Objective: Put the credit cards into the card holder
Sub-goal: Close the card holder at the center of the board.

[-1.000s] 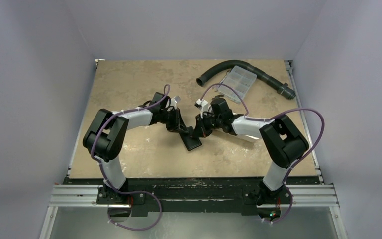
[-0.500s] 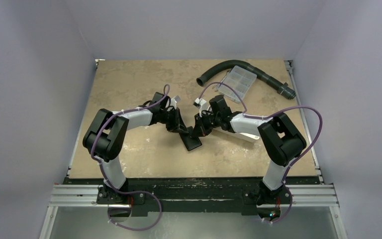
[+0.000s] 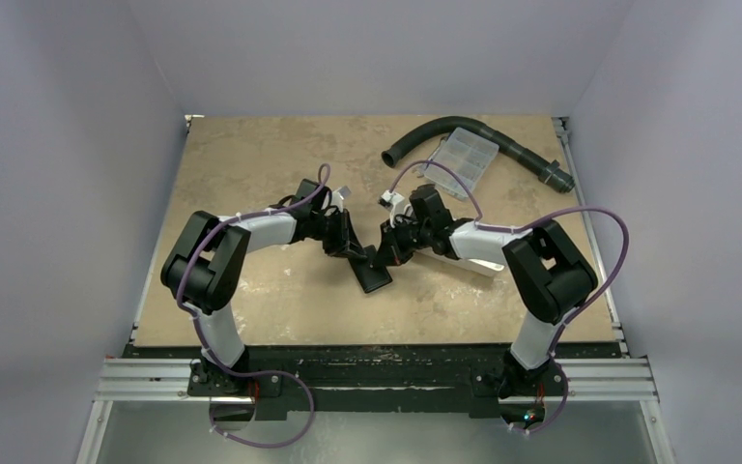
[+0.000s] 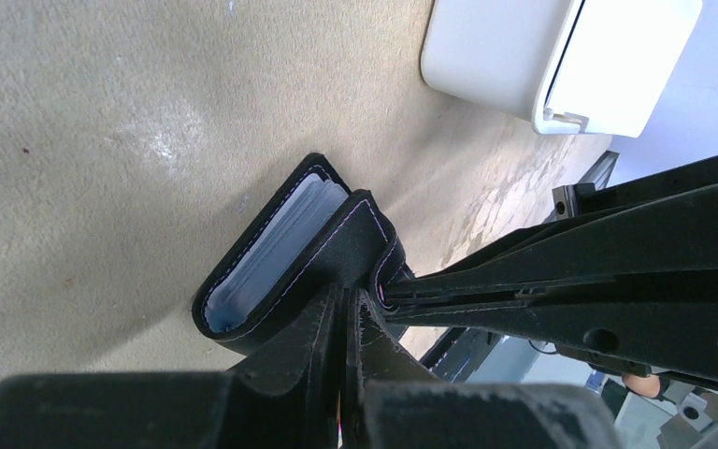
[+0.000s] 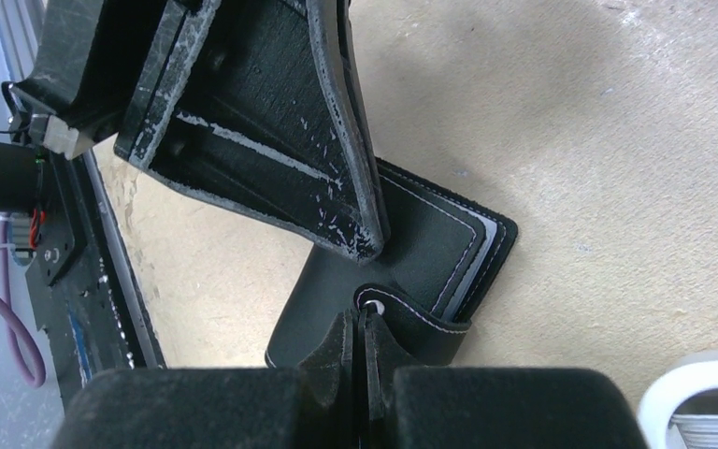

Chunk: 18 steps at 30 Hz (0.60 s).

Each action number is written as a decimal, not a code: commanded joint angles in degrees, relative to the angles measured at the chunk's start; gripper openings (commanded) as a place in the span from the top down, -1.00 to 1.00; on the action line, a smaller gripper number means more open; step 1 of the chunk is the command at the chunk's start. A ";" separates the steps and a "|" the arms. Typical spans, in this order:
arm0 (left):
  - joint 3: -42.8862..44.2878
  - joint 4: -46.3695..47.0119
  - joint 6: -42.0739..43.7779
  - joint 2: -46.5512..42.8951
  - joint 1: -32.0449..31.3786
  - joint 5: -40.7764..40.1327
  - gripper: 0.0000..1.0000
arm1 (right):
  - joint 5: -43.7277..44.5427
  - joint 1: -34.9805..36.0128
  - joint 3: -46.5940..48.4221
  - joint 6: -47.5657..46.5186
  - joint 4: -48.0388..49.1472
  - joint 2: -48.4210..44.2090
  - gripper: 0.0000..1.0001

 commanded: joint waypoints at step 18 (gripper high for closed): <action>-1.78 -0.38 1.27 2.65 -1.09 -3.49 1.00 | -0.43 0.41 0.19 -1.30 -4.45 0.78 1.00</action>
